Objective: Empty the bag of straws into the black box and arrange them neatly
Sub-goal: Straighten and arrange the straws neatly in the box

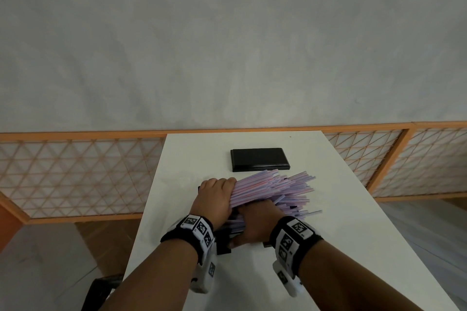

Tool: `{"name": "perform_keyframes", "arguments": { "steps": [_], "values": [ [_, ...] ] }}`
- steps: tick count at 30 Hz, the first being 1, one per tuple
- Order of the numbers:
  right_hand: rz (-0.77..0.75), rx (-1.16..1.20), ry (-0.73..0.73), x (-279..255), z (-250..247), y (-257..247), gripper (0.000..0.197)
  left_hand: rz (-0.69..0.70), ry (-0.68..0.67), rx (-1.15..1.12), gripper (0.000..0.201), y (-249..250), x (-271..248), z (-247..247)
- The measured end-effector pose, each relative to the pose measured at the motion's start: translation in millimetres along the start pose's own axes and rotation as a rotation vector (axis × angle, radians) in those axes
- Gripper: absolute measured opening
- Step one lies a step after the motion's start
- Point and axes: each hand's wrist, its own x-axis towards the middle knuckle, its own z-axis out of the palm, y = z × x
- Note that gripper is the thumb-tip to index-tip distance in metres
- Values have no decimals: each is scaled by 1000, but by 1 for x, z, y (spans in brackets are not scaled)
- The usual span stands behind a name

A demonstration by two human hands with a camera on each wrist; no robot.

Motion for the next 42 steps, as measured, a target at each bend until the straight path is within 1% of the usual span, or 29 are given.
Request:
{"name": "perform_keyframes", "arguments": {
  "steps": [3, 6, 8, 10, 12, 13, 16, 19, 22, 24, 26, 28, 30, 32, 34, 36, 38, 40, 42],
  "values": [
    [1, 41, -53, -1, -5, 0, 89, -1, 6, 5, 41, -1, 0, 0],
    [13, 97, -152, -4, -14, -3, 82, 13, 12, 6, 42, -1, 0, 1],
    [31, 156, -245, -6, -17, -4, 83, 32, 6, 10, 46, -2, 0, 1],
    [34, 170, -282, -6, -18, -3, 86, 45, -1, 16, 49, -3, 0, 2],
    [27, 144, -279, -6, -17, -3, 86, 33, -10, 16, 48, -3, 0, 1],
    [16, 130, -262, -5, -14, -2, 82, 24, -17, 15, 47, -2, 0, 0],
    [-9, 116, -194, -4, -10, -1, 65, 11, -54, 10, 46, 0, 1, -3],
    [-24, 172, -147, -3, -11, 1, 48, 7, -70, 25, 49, -1, 1, -3],
    [-17, 178, -176, -3, -16, 3, 43, 1, -70, 17, 49, -2, 0, -1],
    [-33, 181, -223, -2, -18, 6, 40, 1, -74, 20, 48, -1, 1, -3],
    [-60, 211, -232, -2, -18, 9, 34, 4, -74, 27, 47, 0, 1, -4],
    [-93, 180, -195, -2, -18, 7, 34, -2, -73, 27, 47, 0, 0, -5],
    [-99, 92, -96, -2, -16, 5, 37, -8, -80, 20, 48, 0, 1, -4],
    [-91, 25, 33, 0, -14, 2, 42, -22, -81, 18, 49, -1, 2, -2],
    [-77, 22, 95, 0, -14, -1, 44, -42, -81, 25, 49, -2, 4, -2],
    [-24, -1, 147, -3, -12, -3, 46, -43, -84, 19, 52, -2, 5, -1],
    [68, -110, 171, -8, -7, -1, 54, -38, -72, 25, 49, -2, 6, -2],
    [160, -200, 158, -12, 1, 1, 63, -36, -51, 34, 45, -3, 6, 0],
    [169, -148, 155, -16, 5, 1, 61, -30, -41, 38, 45, -4, 5, 1]
  ]
}}
